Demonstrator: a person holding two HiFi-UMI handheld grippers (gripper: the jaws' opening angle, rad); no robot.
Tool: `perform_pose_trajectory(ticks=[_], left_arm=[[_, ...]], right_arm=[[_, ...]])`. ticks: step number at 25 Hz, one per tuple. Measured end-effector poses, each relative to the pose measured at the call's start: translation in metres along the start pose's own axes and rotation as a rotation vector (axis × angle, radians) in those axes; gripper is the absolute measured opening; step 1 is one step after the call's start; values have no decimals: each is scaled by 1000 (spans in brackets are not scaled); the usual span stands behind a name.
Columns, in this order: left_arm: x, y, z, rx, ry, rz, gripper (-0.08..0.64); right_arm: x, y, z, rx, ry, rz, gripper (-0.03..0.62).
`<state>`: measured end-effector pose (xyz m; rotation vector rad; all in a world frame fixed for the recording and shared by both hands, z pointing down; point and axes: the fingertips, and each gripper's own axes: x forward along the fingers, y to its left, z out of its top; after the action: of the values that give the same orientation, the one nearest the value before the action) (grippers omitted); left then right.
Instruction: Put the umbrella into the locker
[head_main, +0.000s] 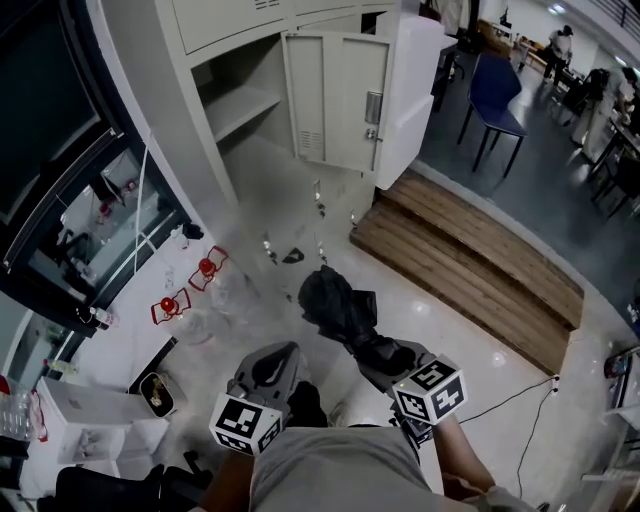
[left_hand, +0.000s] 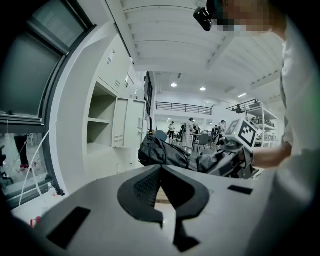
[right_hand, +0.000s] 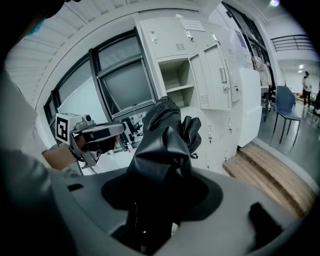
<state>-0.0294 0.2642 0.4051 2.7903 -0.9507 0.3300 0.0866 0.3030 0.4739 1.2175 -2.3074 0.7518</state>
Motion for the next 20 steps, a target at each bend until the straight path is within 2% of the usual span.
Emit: perform_pose_trajectory(ticks=[8,20], left_arm=[[27,23,7,-6,-13,-4,15],[91,94,23,-24,-13,-5,15]], right_arm=[[16,-20,19,-1,-1,-1,218],[72,-73,75,13,1,-9,217]])
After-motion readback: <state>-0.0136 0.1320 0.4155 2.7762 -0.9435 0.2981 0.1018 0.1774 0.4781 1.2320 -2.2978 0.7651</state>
